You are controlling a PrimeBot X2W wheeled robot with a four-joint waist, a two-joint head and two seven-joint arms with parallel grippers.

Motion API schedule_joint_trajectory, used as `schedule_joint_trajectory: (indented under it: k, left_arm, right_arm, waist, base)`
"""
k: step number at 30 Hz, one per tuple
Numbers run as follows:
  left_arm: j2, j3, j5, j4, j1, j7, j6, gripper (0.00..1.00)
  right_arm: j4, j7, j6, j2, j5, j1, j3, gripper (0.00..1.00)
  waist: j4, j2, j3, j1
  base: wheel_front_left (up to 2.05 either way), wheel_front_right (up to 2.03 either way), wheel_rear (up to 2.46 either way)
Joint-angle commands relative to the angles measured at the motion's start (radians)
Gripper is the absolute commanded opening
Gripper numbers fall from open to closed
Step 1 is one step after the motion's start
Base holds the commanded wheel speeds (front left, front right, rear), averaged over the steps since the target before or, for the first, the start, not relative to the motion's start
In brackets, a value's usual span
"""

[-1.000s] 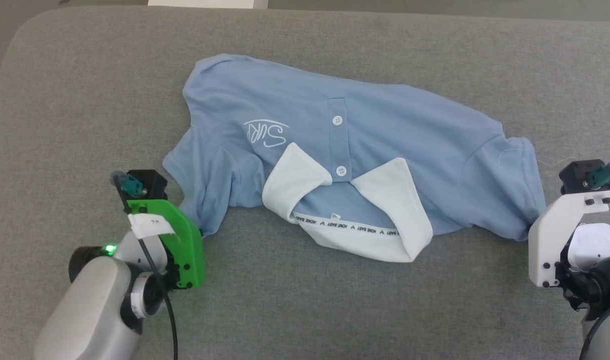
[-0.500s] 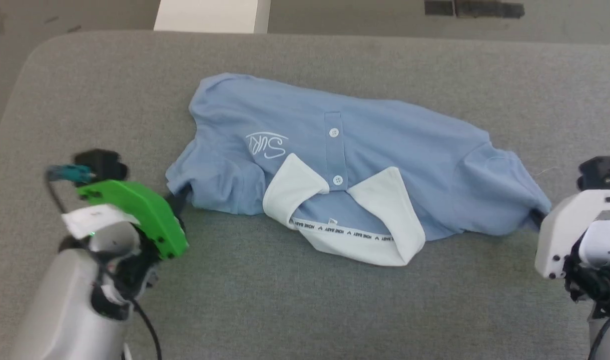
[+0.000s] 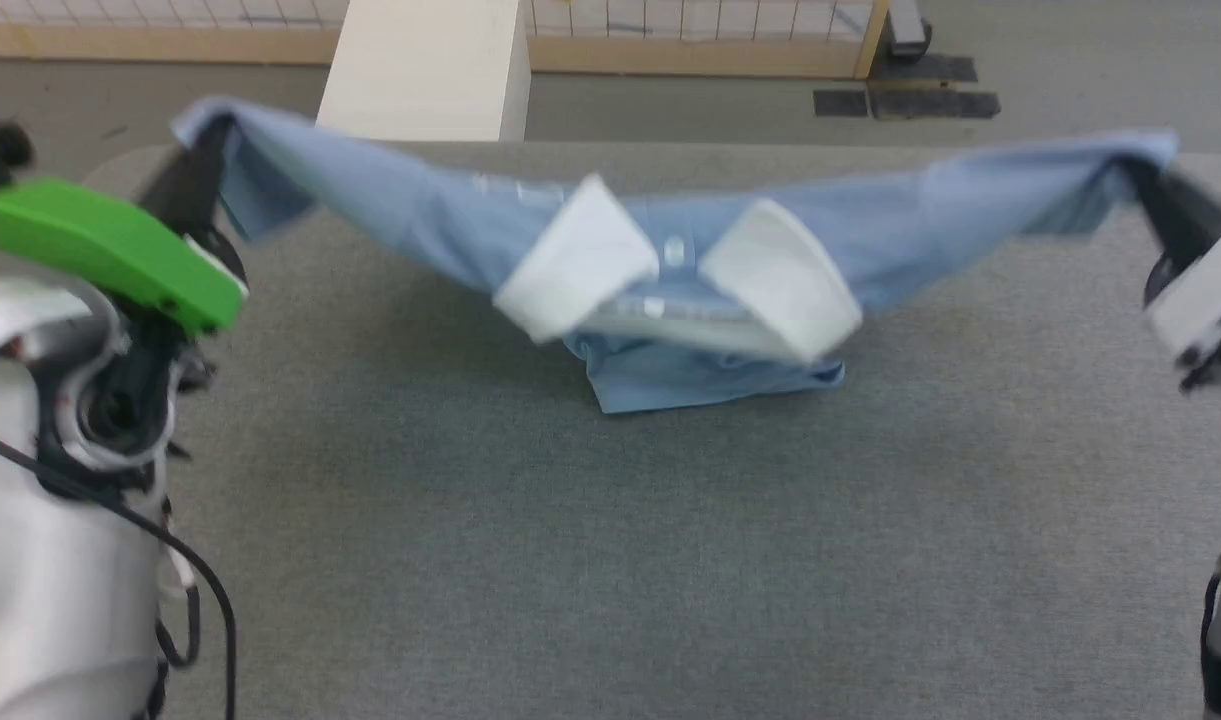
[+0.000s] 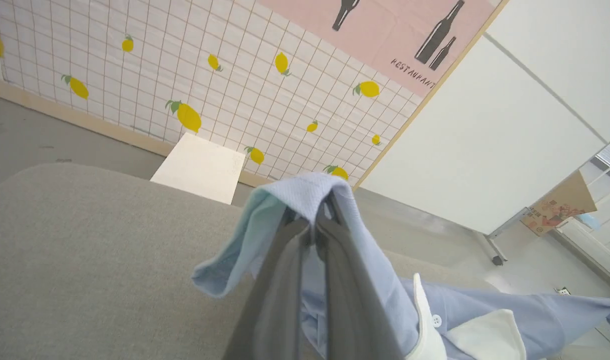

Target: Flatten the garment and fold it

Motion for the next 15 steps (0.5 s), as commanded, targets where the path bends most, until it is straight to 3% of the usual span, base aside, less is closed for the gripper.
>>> schedule_joint_trajectory:
  k: [1,7,15]
  left_arm:
    - [0.008,0.011,0.009,-0.007,-0.043,-0.020,0.001,0.00]
    - [0.017,0.029,0.028,-0.024,-0.159,-0.056,0.004,0.00]
    - [0.054,0.026,0.053,0.031,-0.286,-0.051,-0.002,0.00]
  right_arm:
    - [-0.010,-0.013,-0.001,0.002,0.027,-0.039,-0.009,0.00]
    - [-0.035,-0.060,-0.001,0.015,0.113,-0.163,-0.060,0.00]
    - [-0.027,-0.074,-0.001,0.035,0.136,-0.270,-0.100,0.00]
  waist:
    - [-0.008,0.0000,-0.024,0.0000]
    - [-0.010,0.0000,-0.052,0.0000]
    - [-0.009,0.0000,-0.061,0.0000]
  base:
    - [0.00,0.00,0.00]
    - [0.00,0.00,0.00]
    - [0.00,0.00,0.00]
